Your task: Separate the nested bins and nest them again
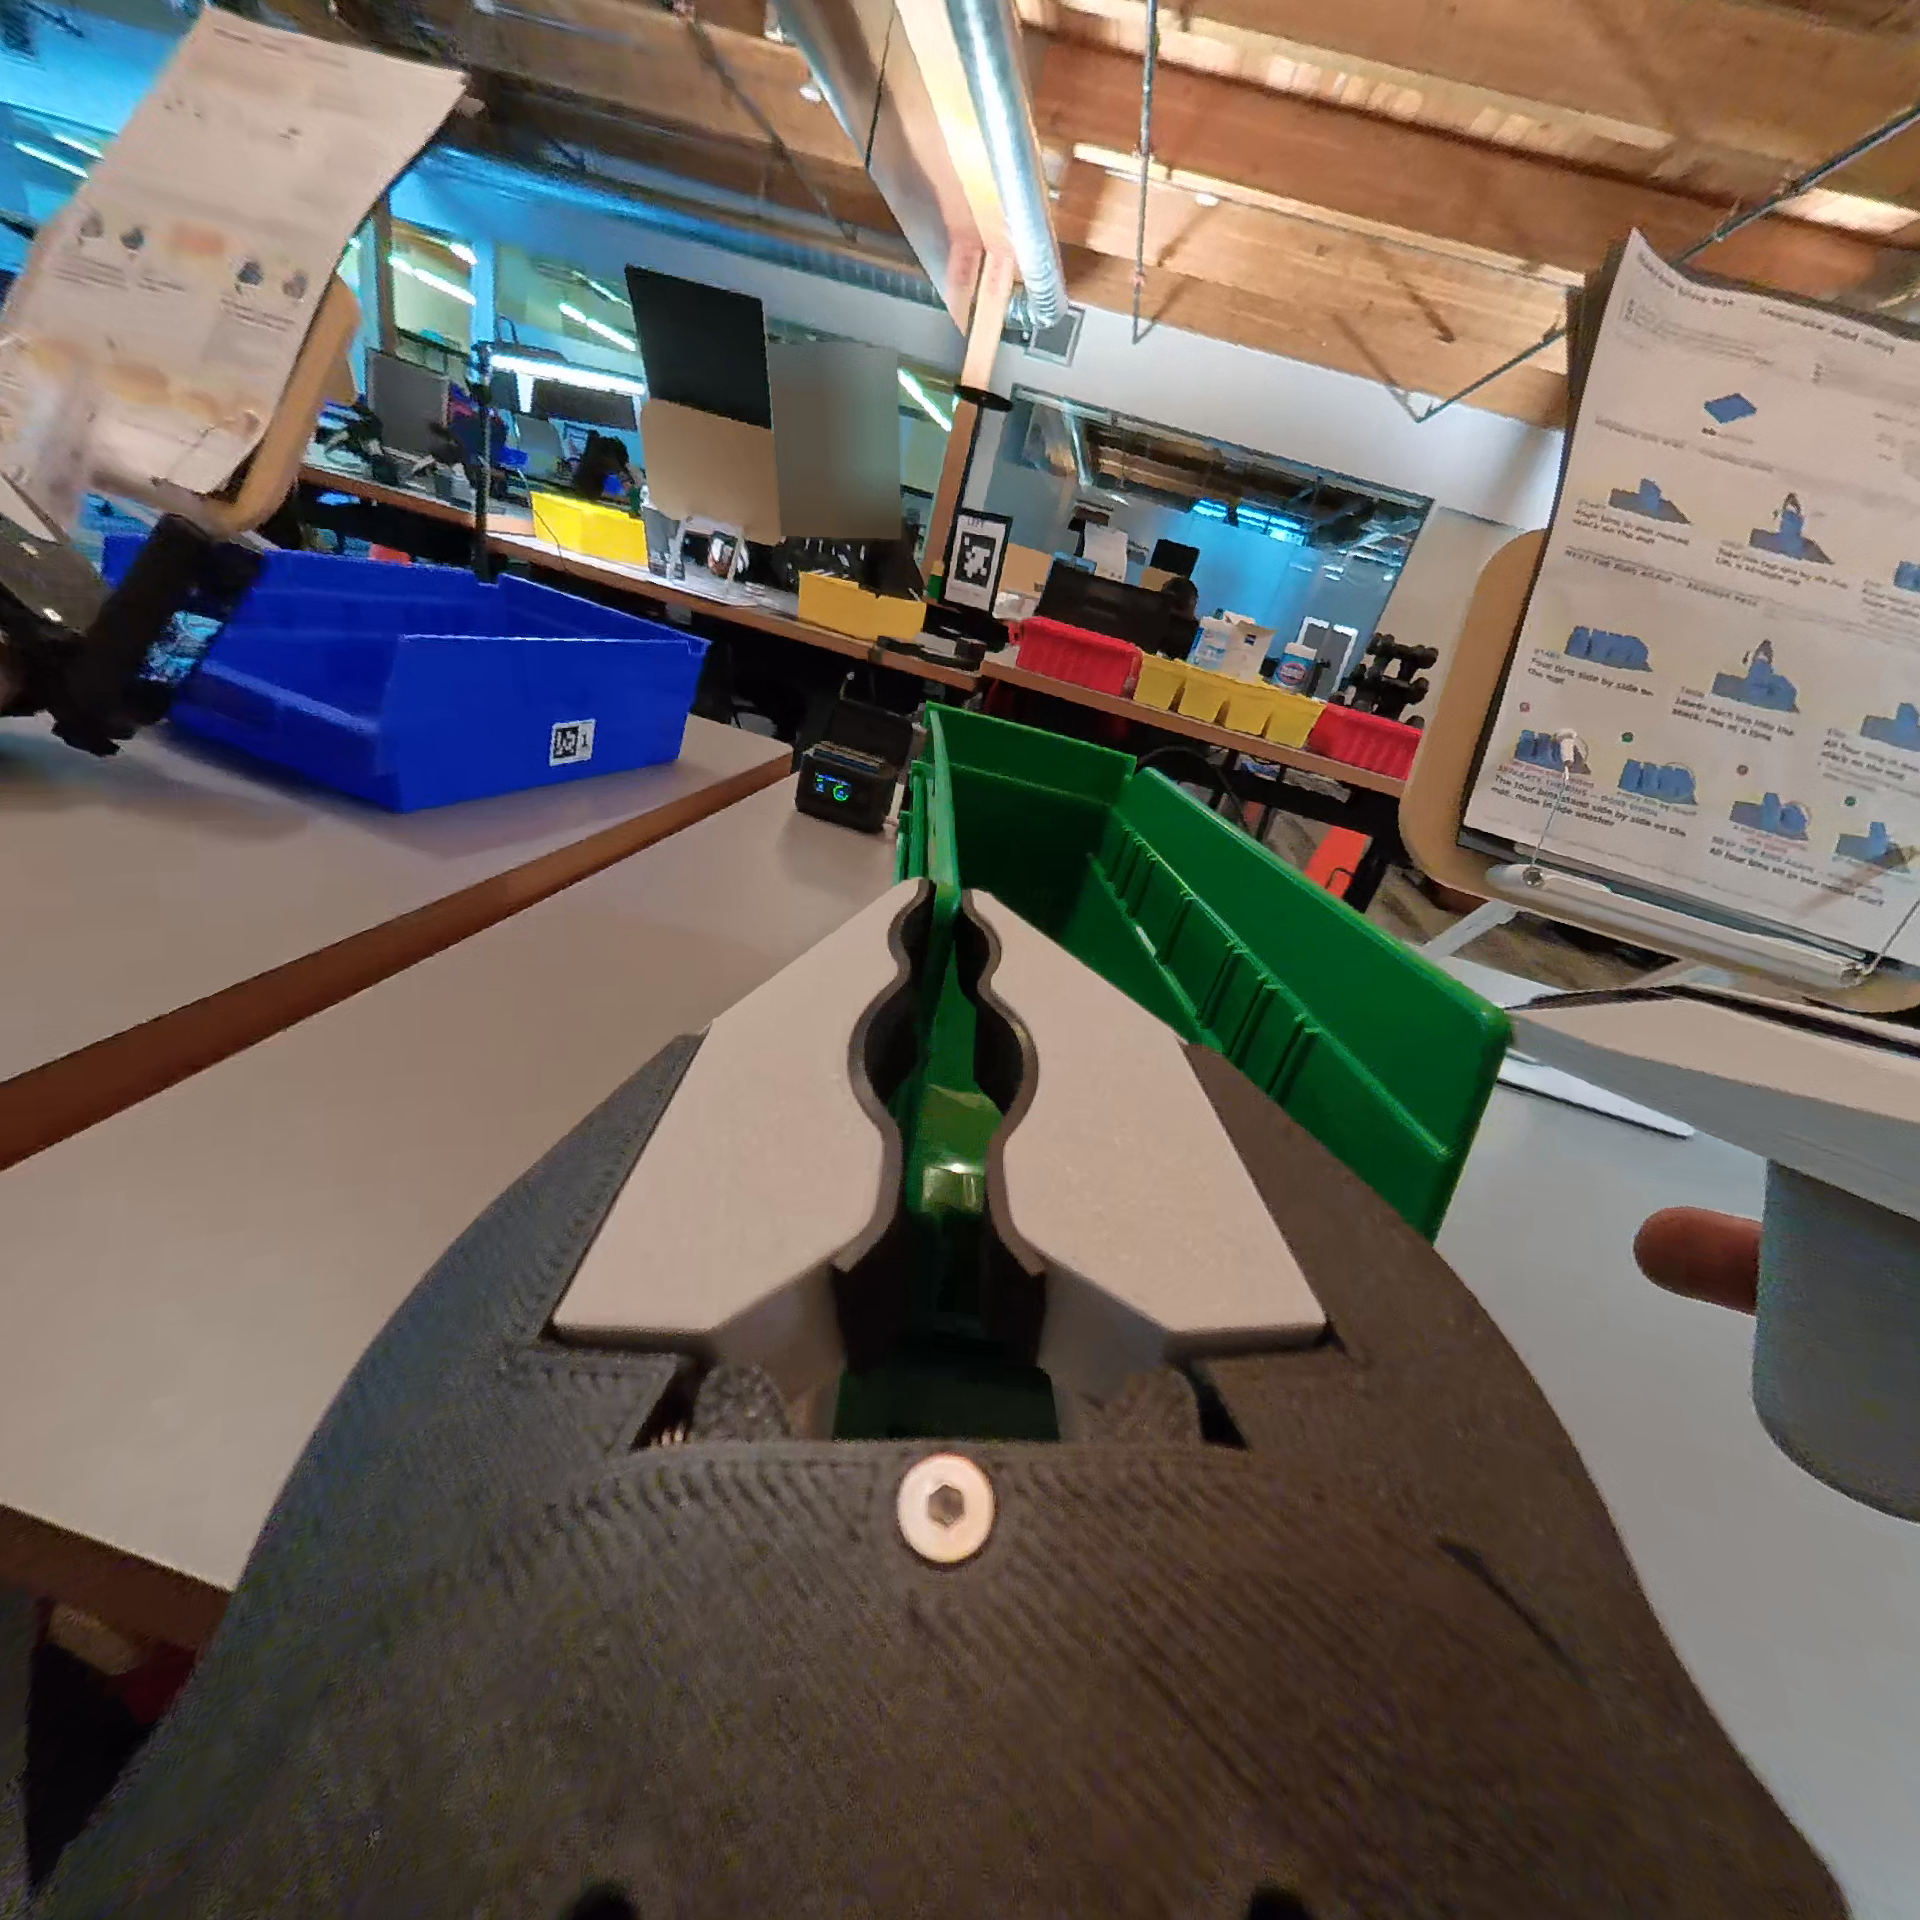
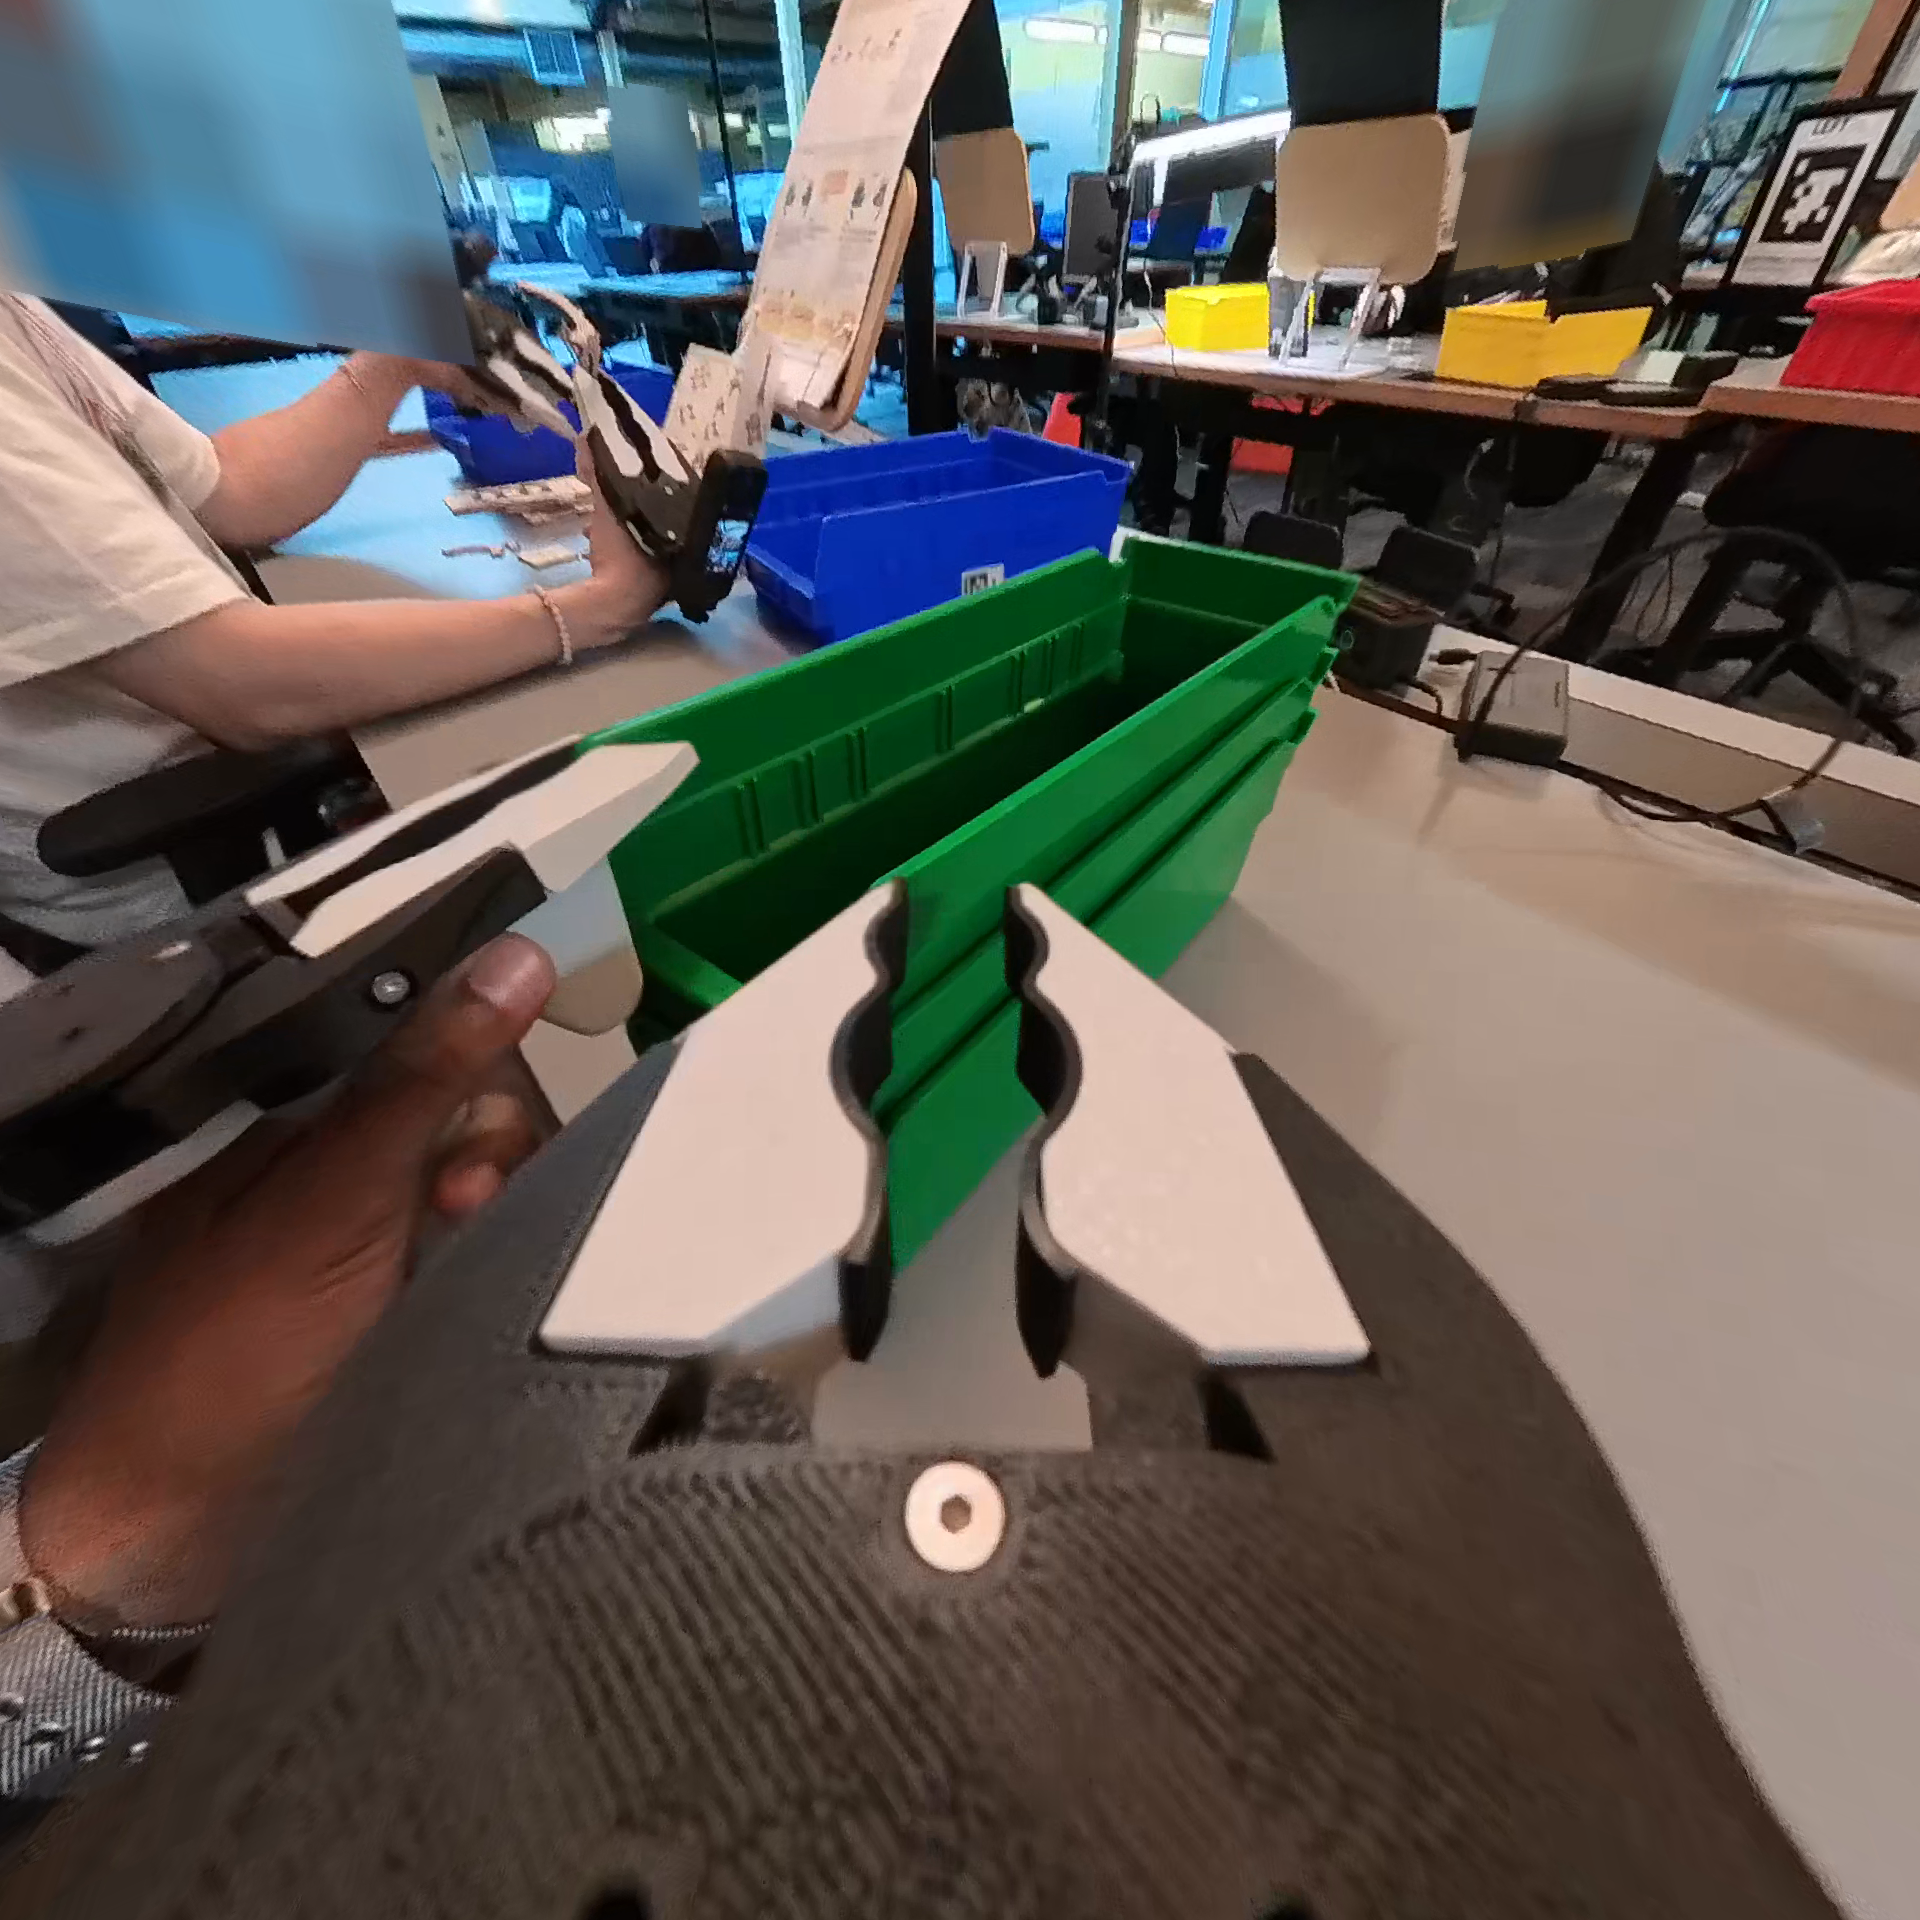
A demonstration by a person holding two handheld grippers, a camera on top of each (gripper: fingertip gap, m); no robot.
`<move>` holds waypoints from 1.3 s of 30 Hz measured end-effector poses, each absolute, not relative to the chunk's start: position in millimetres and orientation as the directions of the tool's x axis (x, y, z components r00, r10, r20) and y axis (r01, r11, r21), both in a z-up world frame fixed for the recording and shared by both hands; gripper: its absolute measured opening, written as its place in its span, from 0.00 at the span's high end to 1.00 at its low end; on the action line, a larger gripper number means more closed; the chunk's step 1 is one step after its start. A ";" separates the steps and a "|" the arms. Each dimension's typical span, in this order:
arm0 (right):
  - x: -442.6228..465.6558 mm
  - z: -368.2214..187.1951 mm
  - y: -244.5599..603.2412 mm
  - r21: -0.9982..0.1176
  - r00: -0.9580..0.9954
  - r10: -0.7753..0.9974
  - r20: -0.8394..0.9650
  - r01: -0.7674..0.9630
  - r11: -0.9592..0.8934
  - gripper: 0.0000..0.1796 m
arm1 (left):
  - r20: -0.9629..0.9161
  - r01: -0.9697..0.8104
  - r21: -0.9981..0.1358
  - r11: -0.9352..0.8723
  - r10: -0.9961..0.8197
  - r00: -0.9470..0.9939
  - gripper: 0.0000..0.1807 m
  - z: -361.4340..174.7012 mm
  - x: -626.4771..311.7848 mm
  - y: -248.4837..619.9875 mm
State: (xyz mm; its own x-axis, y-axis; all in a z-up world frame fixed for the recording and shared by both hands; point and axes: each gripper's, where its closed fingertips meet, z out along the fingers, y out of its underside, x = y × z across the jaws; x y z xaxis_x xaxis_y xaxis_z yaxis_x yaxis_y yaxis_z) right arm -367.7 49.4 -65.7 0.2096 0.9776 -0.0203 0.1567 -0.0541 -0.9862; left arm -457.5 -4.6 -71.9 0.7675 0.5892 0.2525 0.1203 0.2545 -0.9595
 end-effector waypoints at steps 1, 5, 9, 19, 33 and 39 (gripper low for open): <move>-365.4 -63.0 47.8 -0.990 0.197 0.980 -0.026 0.132 -0.053 0.87 | 0.259 0.124 -0.957 0.262 0.583 0.771 1.00 -72.3 -457.2 -4.6; -370.8 -69.0 30.9 -0.985 0.087 0.993 -0.074 0.150 -0.086 0.71 | 0.249 0.119 -0.960 0.254 0.572 0.782 1.00 -72.9 -456.4 -4.2; -387.2 -80.3 29.0 -0.978 0.135 0.991 -0.014 0.205 -0.042 0.71 | 0.220 0.109 -0.968 0.225 0.561 0.798 1.00 -72.9 -451.6 -1.2; -384.4 -63.4 67.1 -0.984 0.356 0.925 0.133 0.159 0.081 0.97 | 0.188 0.070 -0.965 0.252 0.482 0.856 0.98 -63.5 -439.7 7.8; -354.8 -59.4 114.7 -0.979 0.432 0.879 -0.203 -0.067 -0.193 0.99 | 0.149 0.149 -0.989 0.019 0.214 0.965 0.54 -102.3 -390.1 55.9; -352.5 -64.1 115.0 -0.948 0.416 0.852 -0.318 -0.109 -0.300 0.99 | 0.042 0.043 -0.999 0.004 0.237 0.971 0.63 -102.5 -387.7 55.3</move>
